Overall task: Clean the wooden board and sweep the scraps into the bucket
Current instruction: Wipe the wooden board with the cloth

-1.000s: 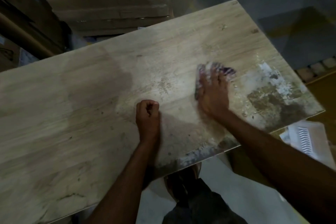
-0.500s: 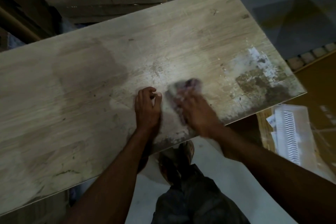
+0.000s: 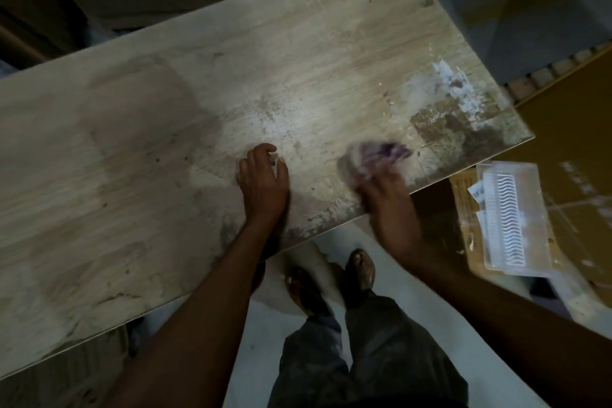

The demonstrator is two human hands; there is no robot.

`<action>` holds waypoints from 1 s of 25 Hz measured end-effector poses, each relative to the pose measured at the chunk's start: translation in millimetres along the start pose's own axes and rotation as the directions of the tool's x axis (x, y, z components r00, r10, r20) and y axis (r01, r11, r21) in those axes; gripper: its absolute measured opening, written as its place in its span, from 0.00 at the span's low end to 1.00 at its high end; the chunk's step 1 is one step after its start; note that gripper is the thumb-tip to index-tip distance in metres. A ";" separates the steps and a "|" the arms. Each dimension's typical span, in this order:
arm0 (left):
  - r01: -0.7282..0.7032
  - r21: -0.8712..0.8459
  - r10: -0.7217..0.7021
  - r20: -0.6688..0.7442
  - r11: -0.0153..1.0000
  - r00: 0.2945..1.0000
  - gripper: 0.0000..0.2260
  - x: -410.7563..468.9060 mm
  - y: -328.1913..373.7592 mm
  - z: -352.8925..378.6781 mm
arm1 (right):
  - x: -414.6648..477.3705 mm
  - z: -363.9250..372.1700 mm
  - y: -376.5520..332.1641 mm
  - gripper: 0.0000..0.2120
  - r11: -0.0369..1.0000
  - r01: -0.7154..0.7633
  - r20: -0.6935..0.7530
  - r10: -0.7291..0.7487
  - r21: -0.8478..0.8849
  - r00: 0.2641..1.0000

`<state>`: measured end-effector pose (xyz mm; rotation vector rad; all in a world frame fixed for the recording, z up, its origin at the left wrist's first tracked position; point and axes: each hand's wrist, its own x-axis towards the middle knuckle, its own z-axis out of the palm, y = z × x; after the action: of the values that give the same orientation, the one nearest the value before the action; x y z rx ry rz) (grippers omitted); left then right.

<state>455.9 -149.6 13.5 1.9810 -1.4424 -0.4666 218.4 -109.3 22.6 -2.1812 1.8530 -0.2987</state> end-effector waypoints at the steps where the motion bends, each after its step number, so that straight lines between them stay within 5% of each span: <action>1: -0.018 0.061 0.019 -0.005 0.998 1.000 0.09 -6.9 5.8 5.5 | -17.7 6.5 1.8 0.40 0.958 0.288 0.080 -0.285 -0.017 0.955; 3: -0.116 0.187 0.108 0.053 0.975 0.993 0.09 -23.8 16.4 19.2 | -15.9 -7.1 33.2 0.35 0.830 0.557 0.186 -0.542 -0.036 0.819; 5: -0.196 0.239 0.168 0.135 0.951 0.977 0.10 -38.1 29.2 32.3 | 11.6 -27.1 72.5 0.30 0.957 0.283 0.083 -0.278 -0.067 0.957; 7: -0.191 0.229 0.163 0.137 0.954 0.977 0.10 -40.2 46.6 43.5 | 22.2 -33.1 69.9 0.32 0.994 0.000 0.017 0.002 -0.111 1.000; 8: -0.184 0.208 0.161 0.124 0.961 0.979 0.09 -39.6 55.6 49.2 | 14.1 -22.7 59.7 0.33 0.985 0.120 0.105 -0.107 -0.122 0.989; 10: -0.192 0.152 0.175 0.119 0.969 0.977 0.08 -36.4 69.5 57.7 | -7.3 -14.8 57.8 0.39 0.846 0.532 0.284 -0.504 -0.026 0.815; 11: -0.189 0.114 0.177 0.111 0.975 0.978 0.08 -34.1 72.7 60.3 | -4.2 -23.4 73.9 0.40 0.798 0.602 0.304 -0.571 -0.012 0.762; 14: -0.120 0.093 0.113 0.077 0.988 0.991 0.07 -27.9 78.5 65.4 | 23.7 -43.1 127.7 0.30 0.950 0.291 0.184 -0.267 -0.114 0.946; 16: -0.094 0.188 0.085 0.056 0.978 0.995 0.08 -32.2 85.9 71.8 | 27.2 -39.6 125.5 0.27 0.978 0.128 0.144 -0.105 -0.162 0.984; 19: -0.066 0.231 0.058 0.041 0.971 0.997 0.07 -34.7 101.4 83.4 | 38.3 -43.0 127.4 0.30 0.871 0.472 0.246 -0.432 -0.135 0.868; 20: -0.063 0.233 0.054 0.044 0.971 0.998 0.07 -34.4 105.1 86.4 | 59.4 -52.0 139.7 0.30 0.880 0.462 0.235 -0.429 -0.110 0.872; 23: 0.068 0.141 -0.067 -0.012 0.988 0.998 0.07 -29.7 112.4 92.9 | 110.2 -61.8 143.8 0.31 0.992 0.100 0.096 -0.093 -0.072 0.991; 25: 0.216 -0.019 -0.216 -0.124 0.976 0.968 0.06 -24.4 117.0 91.4 | 92.6 -35.7 112.5 0.30 0.935 0.353 0.206 -0.341 -0.021 0.917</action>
<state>308.1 -175.7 23.1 2.1340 -1.1531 -0.4303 117.1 -219.9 18.0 -2.4740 1.3801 -0.0872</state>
